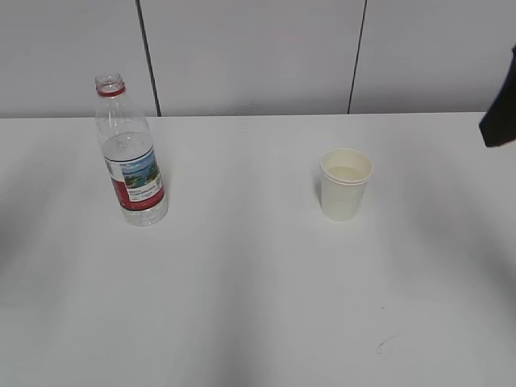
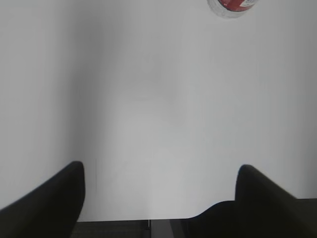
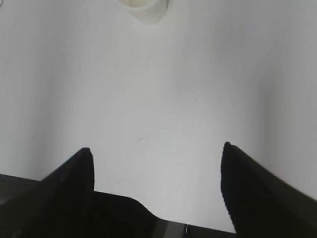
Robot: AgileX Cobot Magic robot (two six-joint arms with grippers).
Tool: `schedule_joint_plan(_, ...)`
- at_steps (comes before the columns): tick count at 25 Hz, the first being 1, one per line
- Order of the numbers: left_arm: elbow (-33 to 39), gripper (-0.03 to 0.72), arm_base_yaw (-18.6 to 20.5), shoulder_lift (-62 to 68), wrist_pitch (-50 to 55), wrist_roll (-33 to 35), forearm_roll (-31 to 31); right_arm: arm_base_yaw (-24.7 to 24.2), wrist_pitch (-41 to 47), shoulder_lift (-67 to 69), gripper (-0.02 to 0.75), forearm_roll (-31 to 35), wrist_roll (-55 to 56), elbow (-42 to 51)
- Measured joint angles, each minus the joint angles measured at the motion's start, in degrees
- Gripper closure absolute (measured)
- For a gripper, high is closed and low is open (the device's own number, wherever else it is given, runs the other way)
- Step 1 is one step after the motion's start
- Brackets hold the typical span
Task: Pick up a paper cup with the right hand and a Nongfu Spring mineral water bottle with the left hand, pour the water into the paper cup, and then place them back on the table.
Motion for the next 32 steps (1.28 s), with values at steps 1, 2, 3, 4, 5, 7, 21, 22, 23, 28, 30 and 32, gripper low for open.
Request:
schedule_joint_plan(1, 0.89, 0.134, 0.0, -1.51, -0.02, 0.16, 0.0, 0.0, 0.0, -1.34, 0.153, 0.14, 0.0, 1.83)
schedule_joint_plan(2, 1.63, 0.134, 0.0, -3.19, -0.02, 0.35, 0.0, 0.0, 0.0, -2.96, 0.153, 0.14, 0.0, 3.72)
schedule_joint_plan(3, 2.52, 0.134, 0.0, -5.04, -0.02, 0.35, 0.0, 0.0, 0.0, -4.66, 0.153, 0.32, 0.0, 5.63)
schedule_joint_plan(4, 3.45, 0.134, 0.0, -6.67, -0.02, 0.49, 0.0, 0.0, 0.0, -6.4, 0.153, 0.46, 0.0, 7.22)
schedule_joint_plan(5, 4.22, 0.134, 0.0, -8.73, 0.06, 0.55, 0.0, 0.0, 0.1, -7.94, 0.153, 0.79, 0.0, 9.08)
schedule_joint_plan(7, 5.95, 0.143, 0.0, -12.51, 0.26, 0.55, 0.0, 0.0, 0.09, -11.81, 0.154, 1.31, 0.0, 12.37)
schedule_joint_plan(21, 13.41, 0.208, 0.0, -37.32, 1.23, 0.6, -0.24, 0.0, 0.55, -39.9, 0.155, -1.02, -0.11, 34.15)
schedule_joint_plan(22, 14.69, 0.208, 0.0, -38.44, 1.23, 0.6, -0.24, 0.0, 0.52, -41.71, 0.155, -1.25, -0.5, 35.47)
schedule_joint_plan(23, 15.82, 0.208, 0.0, -39.73, 1.23, 0.6, -0.24, 0.0, 0.57, -43.88, 0.155, -1.68, -0.92, 36.61)
schedule_joint_plan(28, 21.59, 0.208, 0.0, -47.2, 0.84, 0.6, -0.24, 0.0, -0.23, -54.26, 0.155, -3.37, -2.37, 40.09)
schedule_joint_plan(30, 23.17, 0.21, 0.0, -50.76, 0.78, 0.6, -0.24, 0.0, -1.93, -58.07, 0.155, -4.16, -2.46, 40.99)
schedule_joint_plan(32, 24.37, 0.221, 0.0, -54.49, 0.78, 0.6, -0.31, 0.0, -3.71, -61.55, 0.155, -4.75, -2.59, 41.78)
